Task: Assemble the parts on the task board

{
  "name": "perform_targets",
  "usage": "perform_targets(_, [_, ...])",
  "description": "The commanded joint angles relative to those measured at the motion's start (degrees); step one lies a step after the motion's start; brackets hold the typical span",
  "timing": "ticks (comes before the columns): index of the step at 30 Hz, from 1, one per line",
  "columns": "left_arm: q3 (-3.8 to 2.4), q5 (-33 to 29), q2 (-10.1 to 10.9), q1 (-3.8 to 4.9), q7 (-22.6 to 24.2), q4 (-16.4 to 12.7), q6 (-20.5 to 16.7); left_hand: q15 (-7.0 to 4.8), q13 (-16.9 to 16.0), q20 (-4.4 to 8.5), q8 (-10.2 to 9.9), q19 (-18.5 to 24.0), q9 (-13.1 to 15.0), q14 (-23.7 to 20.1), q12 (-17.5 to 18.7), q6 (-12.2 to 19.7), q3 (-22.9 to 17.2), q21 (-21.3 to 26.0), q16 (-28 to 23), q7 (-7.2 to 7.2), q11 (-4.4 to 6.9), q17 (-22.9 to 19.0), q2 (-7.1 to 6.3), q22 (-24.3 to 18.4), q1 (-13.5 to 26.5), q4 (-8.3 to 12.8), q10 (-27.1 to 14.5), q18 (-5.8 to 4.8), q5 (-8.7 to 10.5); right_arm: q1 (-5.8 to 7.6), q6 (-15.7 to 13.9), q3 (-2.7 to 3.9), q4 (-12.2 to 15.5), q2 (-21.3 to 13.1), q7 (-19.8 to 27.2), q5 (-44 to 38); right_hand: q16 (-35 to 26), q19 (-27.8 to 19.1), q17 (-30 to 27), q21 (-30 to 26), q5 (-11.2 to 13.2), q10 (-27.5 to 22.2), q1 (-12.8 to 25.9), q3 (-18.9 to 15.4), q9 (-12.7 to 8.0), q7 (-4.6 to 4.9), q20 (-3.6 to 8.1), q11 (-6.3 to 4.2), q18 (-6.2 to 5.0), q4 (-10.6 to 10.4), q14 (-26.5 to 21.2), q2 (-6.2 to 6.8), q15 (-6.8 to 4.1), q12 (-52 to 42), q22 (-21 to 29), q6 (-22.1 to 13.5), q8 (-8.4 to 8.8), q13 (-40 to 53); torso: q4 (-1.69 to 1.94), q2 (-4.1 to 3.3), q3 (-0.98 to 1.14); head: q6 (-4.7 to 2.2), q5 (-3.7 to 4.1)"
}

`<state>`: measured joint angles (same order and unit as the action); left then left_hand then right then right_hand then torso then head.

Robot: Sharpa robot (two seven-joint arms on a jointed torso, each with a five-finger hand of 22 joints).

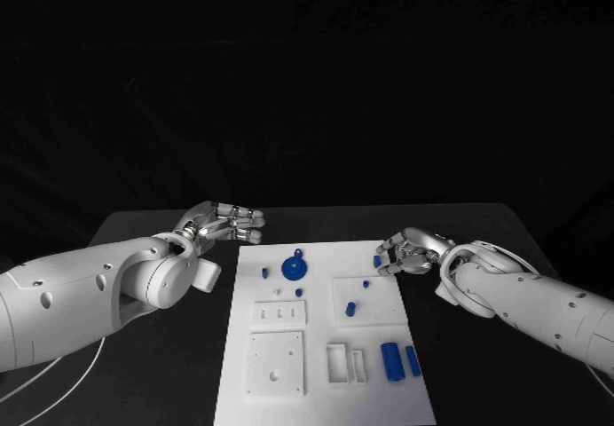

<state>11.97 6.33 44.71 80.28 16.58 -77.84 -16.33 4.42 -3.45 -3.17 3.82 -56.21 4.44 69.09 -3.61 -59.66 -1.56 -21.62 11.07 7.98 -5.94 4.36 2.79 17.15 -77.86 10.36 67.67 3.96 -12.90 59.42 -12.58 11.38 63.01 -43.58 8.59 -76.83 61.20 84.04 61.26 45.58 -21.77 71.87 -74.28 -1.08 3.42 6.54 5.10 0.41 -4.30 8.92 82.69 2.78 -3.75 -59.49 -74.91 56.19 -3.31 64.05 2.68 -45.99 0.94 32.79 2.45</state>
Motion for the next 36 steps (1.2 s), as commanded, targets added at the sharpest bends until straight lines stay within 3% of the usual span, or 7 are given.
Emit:
perform_targets(1, [-0.05,0.4,0.0,0.04,0.6,-0.1,0.8,0.13,0.0,-0.18,-0.2,-0.1,0.0,-0.4,0.1,0.3,-0.1,0.0,-0.2,0.04,-0.14,-0.1,-0.26,0.1,0.2,0.1,-0.1,0.22,0.17,-0.18,-0.5,0.01,-0.4,0.4,0.6,0.5,0.3,0.2,0.2,0.4,0.7,0.3,0.4,0.9,0.1,0.05,-0.26,-0.13,-0.36,0.1,0.0,-0.70,0.06,-0.5,-5.5,1.6,-0.24,0.1,0.02,0.01,0.03,0.02,-0.04])
perform_targets(6, [-0.05,0.4,0.0,0.04,0.6,-0.1,0.8,0.13,0.0,-0.18,-0.2,-0.1,0.0,-0.4,0.1,0.3,-0.1,0.0,-0.2,0.04,-0.14,-0.1,-0.26,0.1,0.2,0.1,-0.1,0.22,0.17,-0.30,-0.8,0.00,-0.8,0.9,0.5,1.0,0.5,0.3,0.4,0.8,4.8,0.5,1.0,4.1,0.1,-0.19,-0.13,-0.29,-0.23,0.3,0.1,-1.89,-0.08,-0.7,-5.6,3.5,-0.24,0.3,-0.04,0.04,0.03,0.00,-0.04])
perform_targets(11, [-0.05,0.4,0.1,0.04,0.6,-0.1,0.8,0.13,0.0,-0.18,-0.2,-0.1,0.0,-0.4,0.1,0.3,-0.1,0.0,-0.2,0.04,-0.14,-0.1,-0.26,0.1,0.2,0.1,-0.1,0.22,0.17,-0.45,-0.7,0.00,-1.0,1.3,0.4,1.2,0.6,0.3,0.6,1.0,7.0,0.6,2.3,8.3,0.1,-0.44,0.01,-0.43,-0.09,0.7,0.2,-1.61,-0.20,-1.0,-5.6,4.6,-0.22,0.6,-0.08,0.02,0.03,-0.03,-0.04])
perform_targets(13, [-0.05,0.4,0.1,0.04,0.5,-0.1,0.8,0.13,0.0,-0.18,-0.2,-0.1,0.0,-0.4,0.1,0.3,-0.1,0.0,-0.2,0.04,-0.14,-0.1,-0.26,0.1,0.2,0.1,-0.1,0.22,0.17,-0.55,-0.6,-0.01,-1.1,1.4,0.4,1.2,0.7,0.3,0.8,1.1,7.0,0.7,2.7,9.6,0.1,-0.49,0.04,-0.45,-0.05,0.8,0.2,-1.05,-0.21,-1.0,-5.6,4.8,-0.27,0.6,-0.07,0.02,0.05,-0.04,-0.03])
perform_targets(31, [-0.05,0.4,0.0,0.04,0.3,0.0,0.9,0.13,0.0,-0.20,-0.2,0.0,0.0,-0.4,0.1,0.3,0.0,-0.1,-0.2,0.06,-0.16,0.0,-0.08,0.2,0.2,0.2,-0.1,0.26,0.14,-1.04,-0.9,-0.02,-1.4,2.0,0.2,1.3,0.6,0.3,0.7,1.2,6.9,0.7,2.6,9.4,0.1,-0.49,0.04,-0.44,-0.08,0.8,0.2,-0.90,-0.22,-1.1,-5.6,4.8,-0.24,0.7,-0.11,0.06,0.07,0.15,0.05])
perform_targets(36, [-0.05,0.5,0.0,0.04,0.2,0.0,0.9,0.13,0.0,-0.20,-0.2,0.0,0.0,-0.4,0.1,0.3,0.0,-0.1,-0.2,0.06,-0.16,0.0,-0.08,0.2,0.2,0.2,-0.1,0.26,0.14,-1.05,-1.3,-0.02,-1.4,2.0,0.0,1.2,0.6,0.3,0.8,1.0,6.8,0.7,2.3,9.3,0.1,-0.22,0.00,-0.32,-0.16,1.1,0.2,-0.35,-0.15,-1.0,-5.5,3.8,-0.23,0.6,-0.05,0.07,0.05,0.11,0.13])
